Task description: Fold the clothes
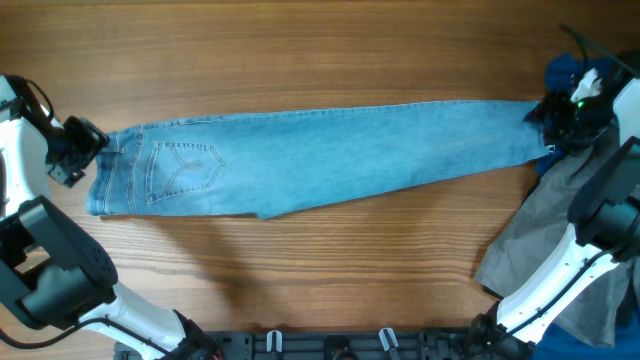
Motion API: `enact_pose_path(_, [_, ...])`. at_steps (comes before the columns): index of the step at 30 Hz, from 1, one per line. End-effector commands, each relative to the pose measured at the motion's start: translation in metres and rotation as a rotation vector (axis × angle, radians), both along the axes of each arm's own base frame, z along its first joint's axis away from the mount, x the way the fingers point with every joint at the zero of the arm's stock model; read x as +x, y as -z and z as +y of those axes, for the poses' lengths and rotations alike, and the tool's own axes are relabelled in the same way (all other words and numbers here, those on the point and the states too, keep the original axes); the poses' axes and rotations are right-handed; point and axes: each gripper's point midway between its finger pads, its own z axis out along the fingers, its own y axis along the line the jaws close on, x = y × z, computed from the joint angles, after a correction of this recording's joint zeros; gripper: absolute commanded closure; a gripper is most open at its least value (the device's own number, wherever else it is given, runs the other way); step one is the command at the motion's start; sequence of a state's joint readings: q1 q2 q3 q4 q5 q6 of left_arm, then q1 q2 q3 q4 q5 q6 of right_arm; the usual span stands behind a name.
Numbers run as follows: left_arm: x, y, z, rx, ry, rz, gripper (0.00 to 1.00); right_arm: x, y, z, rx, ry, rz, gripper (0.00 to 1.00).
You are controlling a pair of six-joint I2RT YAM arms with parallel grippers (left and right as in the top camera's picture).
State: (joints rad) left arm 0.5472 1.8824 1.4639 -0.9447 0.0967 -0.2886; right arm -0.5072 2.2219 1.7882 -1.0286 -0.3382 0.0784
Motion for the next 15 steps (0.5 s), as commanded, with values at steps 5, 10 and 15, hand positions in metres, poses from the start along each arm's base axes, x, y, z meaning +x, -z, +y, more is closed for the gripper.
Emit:
enact_pose_path(5, [-0.016,-0.009,-0.018,-0.076,0.053,0.040,0.28,0.010,-0.065,-0.018,-0.117,0.030,-0.106,0.30])
enact_pose_path(10, [-0.011,-0.009,-0.031,-0.106,0.078,0.028,0.28,-0.010,-0.047,-0.007,-0.117,-0.147,-0.053,0.27])
enact_pose_path(15, [-0.017,-0.008,-0.040,-0.127,0.085,0.059,0.27,-0.018,-0.013,-0.001,-0.124,-0.258,-0.061,0.25])
